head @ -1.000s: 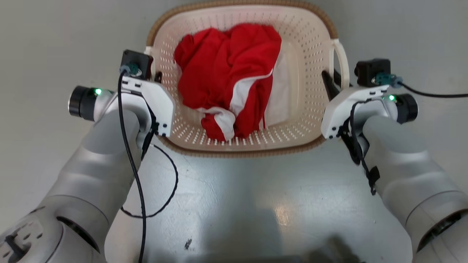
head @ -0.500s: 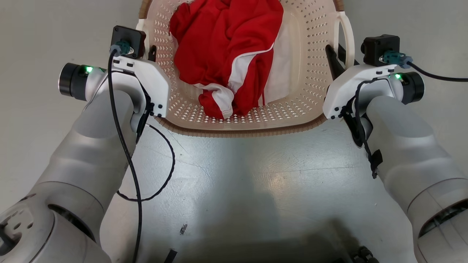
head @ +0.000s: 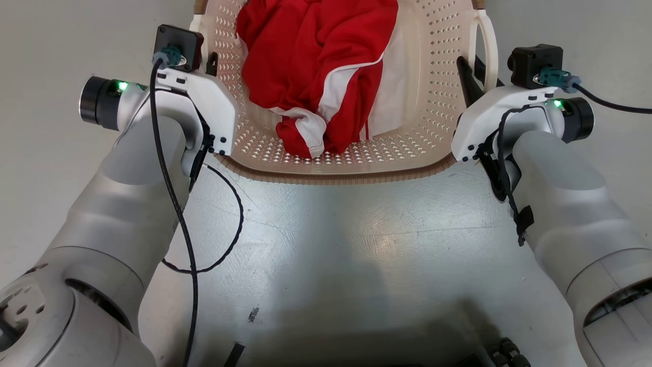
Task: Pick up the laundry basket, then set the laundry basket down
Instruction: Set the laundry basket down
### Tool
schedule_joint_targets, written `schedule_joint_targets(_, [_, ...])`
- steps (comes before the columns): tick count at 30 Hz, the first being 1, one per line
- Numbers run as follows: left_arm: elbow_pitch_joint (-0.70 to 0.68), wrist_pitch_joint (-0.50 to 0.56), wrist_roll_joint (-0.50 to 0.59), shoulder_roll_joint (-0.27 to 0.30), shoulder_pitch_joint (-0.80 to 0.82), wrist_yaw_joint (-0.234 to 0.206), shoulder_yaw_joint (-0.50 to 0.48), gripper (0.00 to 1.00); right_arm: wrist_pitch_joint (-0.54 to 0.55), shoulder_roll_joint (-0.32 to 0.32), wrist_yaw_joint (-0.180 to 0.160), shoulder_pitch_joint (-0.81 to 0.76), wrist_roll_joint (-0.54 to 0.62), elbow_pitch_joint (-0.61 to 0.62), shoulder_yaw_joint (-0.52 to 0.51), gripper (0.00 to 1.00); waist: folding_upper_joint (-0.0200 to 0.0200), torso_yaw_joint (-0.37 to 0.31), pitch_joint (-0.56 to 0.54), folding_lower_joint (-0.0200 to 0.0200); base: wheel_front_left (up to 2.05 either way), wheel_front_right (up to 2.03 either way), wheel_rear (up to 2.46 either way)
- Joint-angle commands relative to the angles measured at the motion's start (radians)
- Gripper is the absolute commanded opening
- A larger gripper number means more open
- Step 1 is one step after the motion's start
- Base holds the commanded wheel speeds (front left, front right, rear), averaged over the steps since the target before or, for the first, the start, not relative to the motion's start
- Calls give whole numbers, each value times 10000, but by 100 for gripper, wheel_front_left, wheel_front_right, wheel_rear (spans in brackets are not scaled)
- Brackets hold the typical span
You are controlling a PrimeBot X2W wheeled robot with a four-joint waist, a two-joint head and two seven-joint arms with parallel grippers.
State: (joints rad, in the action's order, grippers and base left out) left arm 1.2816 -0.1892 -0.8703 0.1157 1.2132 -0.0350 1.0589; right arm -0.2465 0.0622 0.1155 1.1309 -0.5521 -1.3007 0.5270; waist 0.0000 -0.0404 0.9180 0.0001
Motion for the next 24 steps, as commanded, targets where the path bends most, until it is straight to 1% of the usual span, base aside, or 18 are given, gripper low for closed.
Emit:
schedule_joint_targets(1, [36, -17, 196, 306, 118, -16, 40, 0, -152, -117, 152, -441, 248, 184, 98, 0, 0, 7, 18, -1, 0, 0, 0])
schedule_joint_targets(5, [46, 25, 169, 296, 133, -40, 53, 0, -152, -118, 152, -513, 399, 218, -56, 0, 0, 27, 75, -1, 0, 0, 0])
schedule_joint_targets(6, [50, 76, 143, 291, 127, -58, 42, 0, -152, -118, 152, -507, 465, 211, -107, 7, 0, 29, 85, -1, 0, 0, 0])
schedule_joint_targets(7, [54, 170, 99, 285, 111, -104, 17, 0, -152, -118, 152, -503, 542, 201, -164, 39, 0, 33, 94, -1, 0, 0, 0])
schedule_joint_targets(8, [57, 239, 64, 282, 104, -150, -5, 0, -152, -118, 152, -480, 638, 190, -246, 92, 0, 34, 107, -1, 0, 0, 0])
schedule_joint_targets(9, [59, 256, -4, 281, 98, -219, -67, 30, -152, -118, 152, -449, 751, 179, -356, 100, 0, 35, 121, -1, 0, 0, 0])
schedule_joint_targets(10, [61, 215, -24, 279, 99, -296, -90, 83, -152, -118, 152, -445, 856, 169, -462, 100, 0, 42, 134, -1, 0, 0, 0])
schedule_joint_targets(11, [63, 193, -19, 278, 94, -372, -84, 100, -152, -119, 152, -452, 955, 159, -566, 100, 0, 48, 145, -1, 0, 0, 0])
schedule_joint_targets(14, [69, 147, -116, 264, 51, -561, -171, 100, -152, -119, 152, -513, 1179, 152, -861, 100, 0, 70, 139, -1, 0, 0, 0])
schedule_joint_targets(18, [73, 155, -183, 195, -13, -623, -195, 100, -152, -119, 152, -668, 1494, 275, -1256, 100, 0, 101, 67, -1, 0, 0, 0])
schedule_joint_targets(24, [79, 130, -306, 183, -232, -702, -250, 100, -152, -92, 152, -1113, 2144, 1002, -2141, 100, 0, 88, -301, -1, 0, 0, 0])
